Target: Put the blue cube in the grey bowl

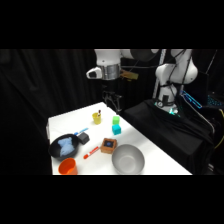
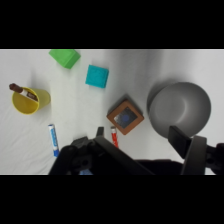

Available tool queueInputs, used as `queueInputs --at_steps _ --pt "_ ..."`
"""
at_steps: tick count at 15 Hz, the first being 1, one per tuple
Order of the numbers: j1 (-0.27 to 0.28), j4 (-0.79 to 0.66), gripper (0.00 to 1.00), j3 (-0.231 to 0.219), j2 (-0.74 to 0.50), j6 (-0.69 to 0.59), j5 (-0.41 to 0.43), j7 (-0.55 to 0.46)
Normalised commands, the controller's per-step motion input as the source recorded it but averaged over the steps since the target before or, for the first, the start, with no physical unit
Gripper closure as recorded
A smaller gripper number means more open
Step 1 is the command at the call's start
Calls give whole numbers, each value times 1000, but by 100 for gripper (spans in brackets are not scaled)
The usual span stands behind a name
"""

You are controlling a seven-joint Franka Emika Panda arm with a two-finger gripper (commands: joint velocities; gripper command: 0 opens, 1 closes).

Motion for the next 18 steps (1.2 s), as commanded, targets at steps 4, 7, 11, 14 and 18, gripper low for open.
queueInputs --at_steps 4,7,11,14,18 --pt "-38 -32 0 -20 -62 57 -9 2" --pt "-100 -155 0 -80 -166 153 -21 -33" --pt "-116 -277 0 -92 -215 269 -5 -83" --pt "-107 -359 0 -88 -231 374 55 -159" --pt "-80 -352 0 -65 -182 401 89 -199"
